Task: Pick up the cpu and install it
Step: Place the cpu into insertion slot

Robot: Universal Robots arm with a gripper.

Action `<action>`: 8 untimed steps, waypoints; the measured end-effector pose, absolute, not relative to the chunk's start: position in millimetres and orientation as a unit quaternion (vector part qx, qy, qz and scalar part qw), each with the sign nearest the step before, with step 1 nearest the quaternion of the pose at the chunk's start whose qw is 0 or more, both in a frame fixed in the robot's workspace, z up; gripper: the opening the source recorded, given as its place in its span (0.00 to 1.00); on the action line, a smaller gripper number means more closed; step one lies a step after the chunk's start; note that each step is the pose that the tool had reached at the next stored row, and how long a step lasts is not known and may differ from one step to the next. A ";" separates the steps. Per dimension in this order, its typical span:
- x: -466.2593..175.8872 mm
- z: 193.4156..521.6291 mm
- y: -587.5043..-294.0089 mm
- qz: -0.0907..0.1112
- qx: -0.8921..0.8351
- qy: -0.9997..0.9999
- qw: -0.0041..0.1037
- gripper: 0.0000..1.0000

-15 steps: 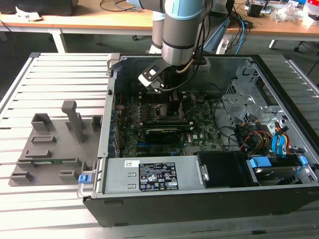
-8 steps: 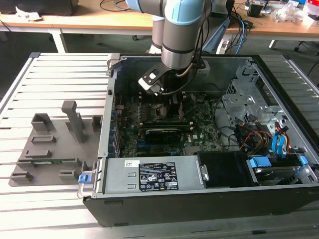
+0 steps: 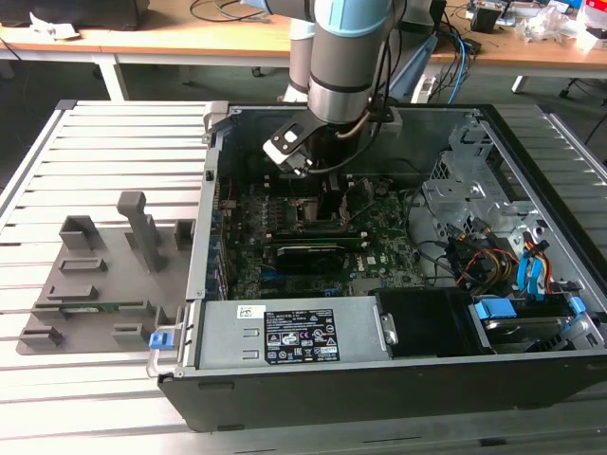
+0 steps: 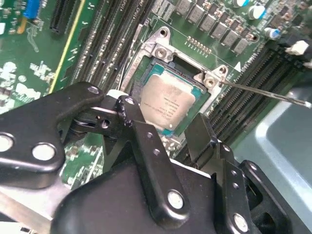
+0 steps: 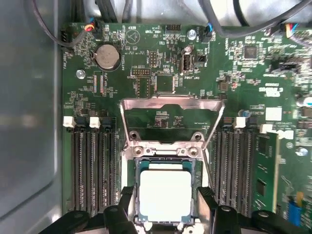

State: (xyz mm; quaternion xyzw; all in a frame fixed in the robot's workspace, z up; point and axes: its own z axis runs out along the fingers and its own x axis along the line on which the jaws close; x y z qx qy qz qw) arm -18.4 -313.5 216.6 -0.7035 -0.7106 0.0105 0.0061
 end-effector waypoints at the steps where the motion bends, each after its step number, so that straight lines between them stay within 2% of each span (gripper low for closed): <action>1: -18.4 222.7 -313.5 0.010 -0.704 -0.711 0.006 0.62; 8: -18.4 256.9 -313.5 0.011 -0.704 -0.711 0.006 0.62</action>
